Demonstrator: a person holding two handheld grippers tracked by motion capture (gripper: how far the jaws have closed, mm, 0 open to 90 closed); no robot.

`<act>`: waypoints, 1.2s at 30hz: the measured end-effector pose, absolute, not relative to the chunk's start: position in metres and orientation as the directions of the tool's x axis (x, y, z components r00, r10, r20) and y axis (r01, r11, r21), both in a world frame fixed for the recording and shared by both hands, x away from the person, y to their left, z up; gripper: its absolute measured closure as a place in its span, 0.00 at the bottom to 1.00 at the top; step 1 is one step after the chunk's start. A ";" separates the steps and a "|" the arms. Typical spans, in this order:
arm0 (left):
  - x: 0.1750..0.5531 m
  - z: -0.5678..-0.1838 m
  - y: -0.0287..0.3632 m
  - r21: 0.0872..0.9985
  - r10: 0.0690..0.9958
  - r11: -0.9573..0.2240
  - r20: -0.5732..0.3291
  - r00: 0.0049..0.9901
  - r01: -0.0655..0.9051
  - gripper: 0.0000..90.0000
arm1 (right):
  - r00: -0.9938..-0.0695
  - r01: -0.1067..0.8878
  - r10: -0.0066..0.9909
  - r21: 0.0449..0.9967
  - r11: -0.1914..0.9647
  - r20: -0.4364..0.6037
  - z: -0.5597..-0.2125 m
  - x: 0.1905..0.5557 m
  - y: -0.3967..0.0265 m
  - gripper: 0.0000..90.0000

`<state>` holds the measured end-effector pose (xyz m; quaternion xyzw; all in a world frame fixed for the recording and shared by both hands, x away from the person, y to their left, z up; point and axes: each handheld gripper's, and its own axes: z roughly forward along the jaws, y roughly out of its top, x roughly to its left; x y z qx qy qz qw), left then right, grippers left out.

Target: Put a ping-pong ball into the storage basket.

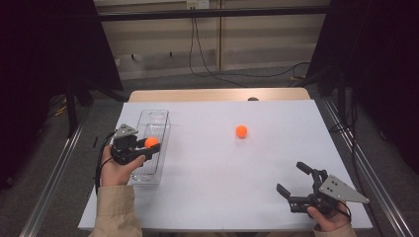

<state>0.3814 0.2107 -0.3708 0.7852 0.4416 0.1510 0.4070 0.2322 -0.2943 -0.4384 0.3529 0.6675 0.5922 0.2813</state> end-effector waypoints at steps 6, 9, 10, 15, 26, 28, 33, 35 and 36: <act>0.381 -0.371 0.214 0.775 0.821 -0.265 -0.131 0.556 0.574 0.56 | -0.592 0.135 0.805 0.990 0.050 0.040 -0.438 0.232 -0.294 0.03; 0.382 -0.372 0.215 0.772 0.823 -0.268 -0.128 0.554 0.576 0.56 | -0.593 0.135 0.805 0.990 0.050 0.040 -0.438 0.232 -0.294 0.03; 0.382 -0.372 0.216 0.774 0.823 -0.265 -0.130 0.553 0.575 0.56 | -0.593 0.135 0.804 0.990 0.050 0.040 -0.438 0.232 -0.294 0.03; 0.382 -0.373 0.219 0.775 0.828 -0.260 -0.128 0.546 0.576 0.56 | -0.592 0.136 0.805 0.989 0.050 0.041 -0.438 0.232 -0.294 0.03; 0.383 -0.375 0.223 0.776 0.836 -0.257 -0.121 0.536 0.576 0.56 | -0.593 0.135 0.804 0.990 0.050 0.041 -0.438 0.232 -0.294 0.03; 0.383 -0.376 0.224 0.776 0.837 -0.257 -0.119 0.535 0.576 0.56 | -0.593 0.136 0.804 0.990 0.050 0.040 -0.438 0.232 -0.294 0.03; 0.384 -0.377 0.226 0.777 0.841 -0.257 -0.113 0.529 0.575 0.56 | -0.594 0.136 0.804 0.989 0.049 0.042 -0.438 0.232 -0.294 0.03; 0.384 -0.379 0.226 0.776 0.844 -0.255 -0.113 0.525 0.577 0.56 | -0.594 0.137 0.803 0.989 0.049 0.042 -0.438 0.232 -0.294 0.03; 0.384 -0.380 0.227 0.775 0.845 -0.255 -0.113 0.523 0.579 0.56 | -0.594 0.137 0.803 0.989 0.049 0.042 -0.438 0.232 -0.294 0.03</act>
